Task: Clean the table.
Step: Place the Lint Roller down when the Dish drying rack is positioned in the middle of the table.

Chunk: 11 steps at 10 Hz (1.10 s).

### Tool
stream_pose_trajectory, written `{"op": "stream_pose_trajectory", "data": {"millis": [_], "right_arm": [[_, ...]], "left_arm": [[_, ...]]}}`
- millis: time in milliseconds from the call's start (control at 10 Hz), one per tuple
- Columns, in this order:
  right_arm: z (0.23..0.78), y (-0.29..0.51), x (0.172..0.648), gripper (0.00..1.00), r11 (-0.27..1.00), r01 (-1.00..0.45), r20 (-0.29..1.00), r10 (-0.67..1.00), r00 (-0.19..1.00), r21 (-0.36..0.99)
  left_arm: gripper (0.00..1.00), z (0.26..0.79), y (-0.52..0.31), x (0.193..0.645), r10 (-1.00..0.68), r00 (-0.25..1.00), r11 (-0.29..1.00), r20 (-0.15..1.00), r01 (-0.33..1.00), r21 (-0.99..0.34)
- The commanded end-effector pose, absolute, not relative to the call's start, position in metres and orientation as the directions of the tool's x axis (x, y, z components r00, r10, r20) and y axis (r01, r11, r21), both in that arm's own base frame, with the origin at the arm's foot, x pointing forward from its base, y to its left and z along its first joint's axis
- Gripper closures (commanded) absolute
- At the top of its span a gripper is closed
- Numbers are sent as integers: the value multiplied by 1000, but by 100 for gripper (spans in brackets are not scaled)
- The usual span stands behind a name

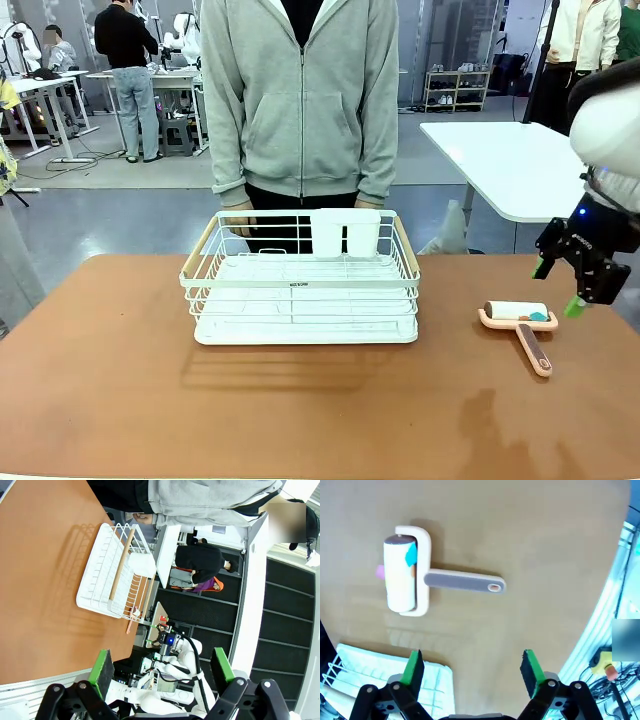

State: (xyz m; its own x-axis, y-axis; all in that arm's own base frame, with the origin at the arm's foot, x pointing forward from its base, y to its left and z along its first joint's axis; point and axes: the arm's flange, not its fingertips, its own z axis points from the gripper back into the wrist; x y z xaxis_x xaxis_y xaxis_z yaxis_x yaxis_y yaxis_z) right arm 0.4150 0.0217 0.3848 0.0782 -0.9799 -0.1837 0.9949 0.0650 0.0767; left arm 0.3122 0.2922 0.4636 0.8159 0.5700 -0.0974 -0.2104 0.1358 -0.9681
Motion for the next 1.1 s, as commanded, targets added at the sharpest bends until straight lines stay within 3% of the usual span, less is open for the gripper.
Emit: {"op": "stream_pose_trajectory", "data": {"millis": [0,1000], "right_arm": [[402,26,411,0,50,997,-152,-987,58,54],[402,24,411,0,73,995,-176,-981,85,71]], "left_arm": [[0,465,293,310,570,816,135,-94,-206,-969],[0,465,293,310,570,816,135,-94,-206,-969]]}}
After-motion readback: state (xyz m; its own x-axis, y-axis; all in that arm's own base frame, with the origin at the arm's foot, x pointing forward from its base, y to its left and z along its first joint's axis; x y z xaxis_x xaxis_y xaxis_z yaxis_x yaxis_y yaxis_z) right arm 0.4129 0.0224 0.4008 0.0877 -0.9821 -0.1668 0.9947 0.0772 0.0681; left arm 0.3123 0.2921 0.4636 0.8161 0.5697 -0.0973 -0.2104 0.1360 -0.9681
